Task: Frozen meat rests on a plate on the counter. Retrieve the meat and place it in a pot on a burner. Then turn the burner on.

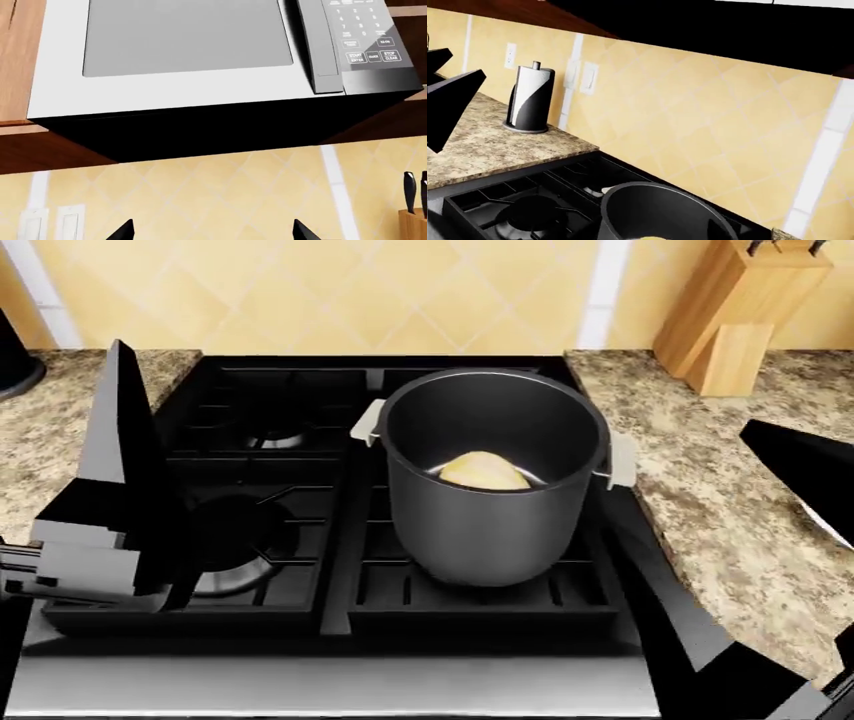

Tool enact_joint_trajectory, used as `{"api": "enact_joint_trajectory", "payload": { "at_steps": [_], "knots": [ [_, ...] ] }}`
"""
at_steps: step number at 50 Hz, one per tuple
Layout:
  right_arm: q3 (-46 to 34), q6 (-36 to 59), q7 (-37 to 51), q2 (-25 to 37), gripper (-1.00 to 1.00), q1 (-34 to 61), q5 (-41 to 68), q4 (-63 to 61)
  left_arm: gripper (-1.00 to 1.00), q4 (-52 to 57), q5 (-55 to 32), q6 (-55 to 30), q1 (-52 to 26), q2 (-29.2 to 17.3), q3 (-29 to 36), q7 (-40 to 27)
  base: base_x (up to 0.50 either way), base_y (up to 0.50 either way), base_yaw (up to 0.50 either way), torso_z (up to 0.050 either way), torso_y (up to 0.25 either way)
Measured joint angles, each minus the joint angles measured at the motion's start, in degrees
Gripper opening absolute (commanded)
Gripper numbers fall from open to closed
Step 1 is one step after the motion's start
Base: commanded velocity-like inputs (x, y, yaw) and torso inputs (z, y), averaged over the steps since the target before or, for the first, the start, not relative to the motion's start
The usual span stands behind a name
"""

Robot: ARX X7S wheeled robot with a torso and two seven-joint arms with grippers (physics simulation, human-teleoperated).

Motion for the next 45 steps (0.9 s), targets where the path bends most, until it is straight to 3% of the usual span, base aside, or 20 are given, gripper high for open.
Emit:
{"api": "enact_joint_trajectory", "payload": {
  "at_steps": [7,16,45],
  "knots": [
    [14.3,5.8,2.9,-4.1,1.00,-5.5,5.7,0.2,1.00,0.0,1.9,2.3,-6.3,-0.6,8.9,-2.2,-0.22,0.00,0.00,0.000,0.000],
    [25.4,11.3,5.4,-8.5,1.00,-9.5,10.8,0.6,1.00,-0.1,4.2,4.2,-11.3,-0.7,16.7,-4.4,-0.21,0.00,0.00,0.000,0.000],
    [42.7,20.5,9.7,-19.7,1.00,-13.7,22.1,0.4,1.00,-0.1,15.1,7.9,-16.8,-1.3,31.7,-10.5,-0.11,0.00,0.00,0.000,0.000]
  ]
}}
